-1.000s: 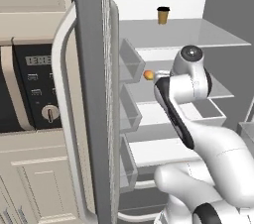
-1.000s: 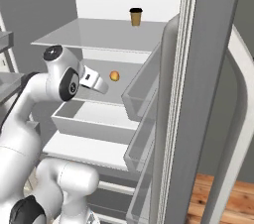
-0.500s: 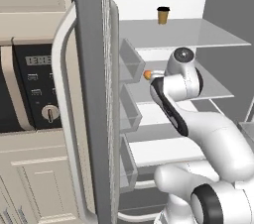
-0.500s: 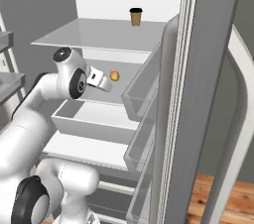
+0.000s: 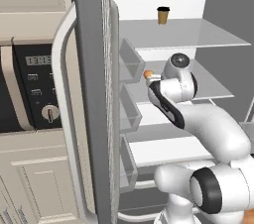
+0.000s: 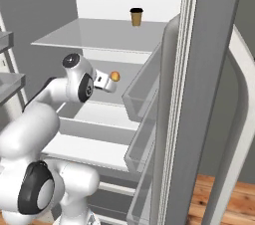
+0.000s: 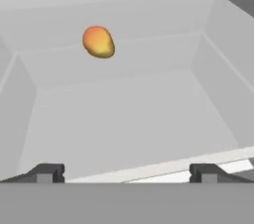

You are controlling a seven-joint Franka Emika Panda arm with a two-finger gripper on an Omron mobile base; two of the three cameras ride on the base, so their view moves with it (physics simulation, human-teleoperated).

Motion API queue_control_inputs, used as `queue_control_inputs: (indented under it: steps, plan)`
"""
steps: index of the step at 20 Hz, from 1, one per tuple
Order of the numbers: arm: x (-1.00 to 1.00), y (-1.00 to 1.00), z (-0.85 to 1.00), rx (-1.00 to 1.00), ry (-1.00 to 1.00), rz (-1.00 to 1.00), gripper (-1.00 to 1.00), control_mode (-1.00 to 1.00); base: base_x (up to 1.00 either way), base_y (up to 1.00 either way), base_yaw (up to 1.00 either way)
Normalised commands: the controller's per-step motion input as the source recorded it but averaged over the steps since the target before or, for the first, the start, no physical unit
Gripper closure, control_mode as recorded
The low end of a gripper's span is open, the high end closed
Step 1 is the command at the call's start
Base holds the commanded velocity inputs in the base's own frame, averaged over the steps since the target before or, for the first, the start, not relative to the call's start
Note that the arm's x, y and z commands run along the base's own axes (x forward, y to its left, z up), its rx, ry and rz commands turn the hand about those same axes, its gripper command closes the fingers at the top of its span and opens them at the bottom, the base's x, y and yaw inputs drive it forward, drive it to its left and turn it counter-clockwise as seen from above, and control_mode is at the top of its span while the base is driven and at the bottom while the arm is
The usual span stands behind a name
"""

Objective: Pick the kiwi and mango from the fridge and place them on the plate next to the blender to make a fruit smoothie.

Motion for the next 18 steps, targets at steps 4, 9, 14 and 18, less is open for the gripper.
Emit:
queue_control_inputs:
  steps: [4,9,14,18]
  plan:
    - [0.44,0.00,0.00,0.00,0.00,0.11,-1.00,-1.00,0.00,0.00,0.00]
    - [0.36,0.00,0.00,0.00,0.00,0.04,-1.00,-1.00,0.00,0.00,0.00]
    - [0.38,0.01,-0.09,0.00,0.00,0.00,-1.00,-1.00,0.00,0.00,0.00]
    - [0.43,0.07,-0.23,-0.02,0.00,0.01,-1.00,-1.00,0.00,0.00,0.00]
